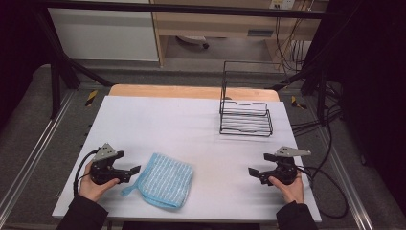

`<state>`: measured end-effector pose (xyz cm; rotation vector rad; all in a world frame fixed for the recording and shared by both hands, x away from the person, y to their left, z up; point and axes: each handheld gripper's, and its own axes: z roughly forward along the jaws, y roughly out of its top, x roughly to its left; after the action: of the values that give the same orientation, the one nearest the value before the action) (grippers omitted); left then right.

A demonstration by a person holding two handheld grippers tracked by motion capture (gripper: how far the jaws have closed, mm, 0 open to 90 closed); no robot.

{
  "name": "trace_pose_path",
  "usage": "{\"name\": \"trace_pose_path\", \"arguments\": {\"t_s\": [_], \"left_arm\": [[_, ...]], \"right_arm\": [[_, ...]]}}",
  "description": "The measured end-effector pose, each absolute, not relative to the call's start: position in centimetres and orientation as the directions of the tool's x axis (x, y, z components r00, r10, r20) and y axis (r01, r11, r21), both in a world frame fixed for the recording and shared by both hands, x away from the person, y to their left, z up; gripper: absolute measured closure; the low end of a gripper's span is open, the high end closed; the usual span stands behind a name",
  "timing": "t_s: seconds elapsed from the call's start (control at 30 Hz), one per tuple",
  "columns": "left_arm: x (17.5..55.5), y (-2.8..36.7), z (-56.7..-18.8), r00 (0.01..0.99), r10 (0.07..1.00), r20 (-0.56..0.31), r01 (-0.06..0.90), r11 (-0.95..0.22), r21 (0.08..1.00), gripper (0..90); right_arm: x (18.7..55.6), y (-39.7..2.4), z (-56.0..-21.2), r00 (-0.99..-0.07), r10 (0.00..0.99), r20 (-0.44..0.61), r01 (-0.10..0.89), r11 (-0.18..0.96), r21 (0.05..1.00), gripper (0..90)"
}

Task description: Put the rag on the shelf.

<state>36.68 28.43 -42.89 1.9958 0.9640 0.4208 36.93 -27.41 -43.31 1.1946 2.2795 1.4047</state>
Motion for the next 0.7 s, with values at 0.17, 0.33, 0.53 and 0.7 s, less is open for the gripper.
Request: {"name": "trace_pose_path", "arguments": {"t_s": [0.17,0.33,0.53,0.7], "left_arm": [[36.7,28.3,-42.7,0.647,0.759,-0.067,0.473,-0.330,0.817,8.0],[36.7,27.8,-42.6,0.648,0.760,-0.059,0.476,-0.343,0.810,7.6],[36.7,27.0,-42.4,0.657,0.752,-0.053,0.473,-0.357,0.805,7.4],[36.5,26.1,-42.0,0.670,0.741,-0.047,0.465,-0.370,0.804,7.7]], "right_arm": [[36.9,-27.4,-43.3,-0.649,0.726,0.227,0.529,0.216,0.821,2.1],[37.0,-27.3,-43.3,-0.646,0.729,0.225,0.530,0.216,0.820,2.1],[36.9,-26.9,-43.3,-0.646,0.733,0.216,0.531,0.228,0.816,2.1],[37.0,-26.5,-43.2,-0.647,0.732,0.212,0.528,0.230,0.817,2.2]]}}
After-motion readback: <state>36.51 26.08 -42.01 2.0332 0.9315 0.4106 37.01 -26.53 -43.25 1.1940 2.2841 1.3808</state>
